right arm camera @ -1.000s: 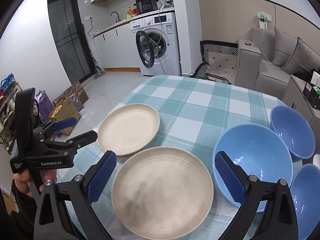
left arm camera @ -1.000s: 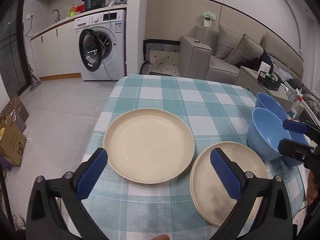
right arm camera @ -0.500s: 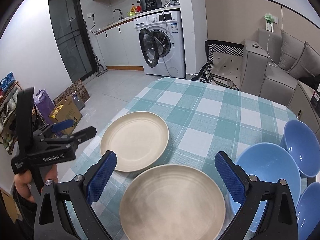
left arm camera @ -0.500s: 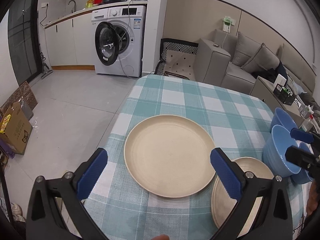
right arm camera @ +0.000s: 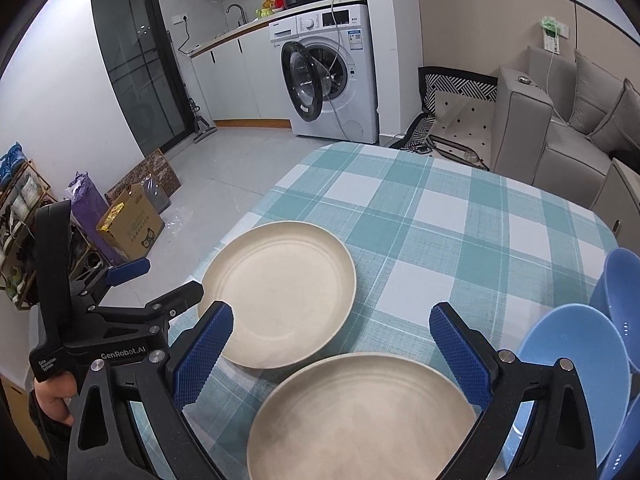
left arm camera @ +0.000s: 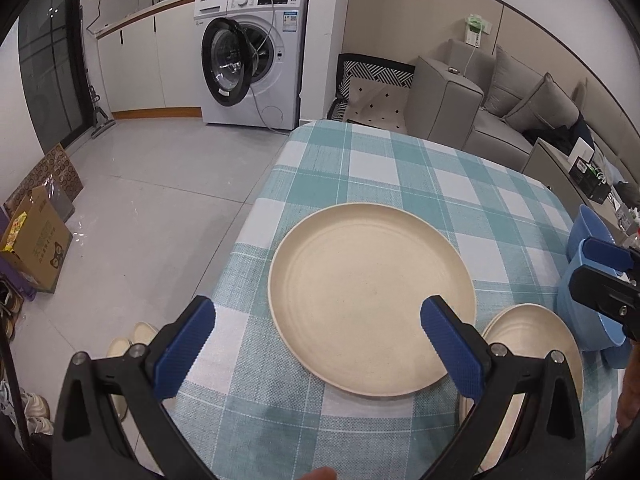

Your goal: Organize plates and bowls

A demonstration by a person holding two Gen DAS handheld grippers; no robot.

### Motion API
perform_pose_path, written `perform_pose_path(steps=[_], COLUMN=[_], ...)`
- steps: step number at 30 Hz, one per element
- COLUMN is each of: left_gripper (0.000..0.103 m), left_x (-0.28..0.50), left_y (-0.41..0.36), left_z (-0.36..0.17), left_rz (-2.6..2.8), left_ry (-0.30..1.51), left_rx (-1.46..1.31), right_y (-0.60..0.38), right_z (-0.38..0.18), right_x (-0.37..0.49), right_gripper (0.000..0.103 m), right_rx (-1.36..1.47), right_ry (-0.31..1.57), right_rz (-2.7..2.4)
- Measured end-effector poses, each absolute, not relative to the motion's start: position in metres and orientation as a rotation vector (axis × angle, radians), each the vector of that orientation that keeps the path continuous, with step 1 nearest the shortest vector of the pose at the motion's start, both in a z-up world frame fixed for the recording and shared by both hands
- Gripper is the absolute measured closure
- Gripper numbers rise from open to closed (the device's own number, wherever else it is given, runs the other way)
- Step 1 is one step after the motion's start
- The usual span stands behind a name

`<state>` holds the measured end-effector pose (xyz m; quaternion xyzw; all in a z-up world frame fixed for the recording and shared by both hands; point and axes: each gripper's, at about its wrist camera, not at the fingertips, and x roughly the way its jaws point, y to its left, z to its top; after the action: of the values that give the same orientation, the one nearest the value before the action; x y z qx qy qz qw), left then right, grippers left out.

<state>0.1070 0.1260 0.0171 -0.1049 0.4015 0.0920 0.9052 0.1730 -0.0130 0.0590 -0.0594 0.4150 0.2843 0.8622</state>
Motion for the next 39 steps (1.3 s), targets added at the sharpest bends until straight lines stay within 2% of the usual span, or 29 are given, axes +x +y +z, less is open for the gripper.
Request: perform_pose_path(steps=[23,25,27,35,37,39], left_gripper=[0.0,0.0,0.0,0.003,0.009,0.015], left_x=[0.124,0.125,0.126,0.13,0.13,0.13], left_y=[0.141,0.142,0.143,0.147,0.146,0.145], left_z=[-0.025,-0.027,-0.031,-0.047,-0.049,-0.05], left_rz=[0.182,0.185,0.184,0.192,0.186,0.177], left_ry=[0.895,0.896,0.899,0.931,0.934,0.94], left_rx=[-0.281,-0.286,-0.292,-0.314,-0.321,-0.322], right_y=[0.012,0.013,0.016,0.021,0.022,0.022], right_z=[-0.015,-0.021,-0.028,-0.049,-0.051,-0.054], right_x=[0.227,0.231,0.234,0.24,0.241,0.24], right_gripper=[0.004,0.007,0.02,0.031,0.034,0.044], right_rx=[-0.116,-0.1,-0.103,-0.121,-0.125,-0.127], right_ry=[1.016,1.036,1.059,1.096,1.101,1.109], right_rz=[0.565,0.564,0.56,0.538,0.537,0.54])
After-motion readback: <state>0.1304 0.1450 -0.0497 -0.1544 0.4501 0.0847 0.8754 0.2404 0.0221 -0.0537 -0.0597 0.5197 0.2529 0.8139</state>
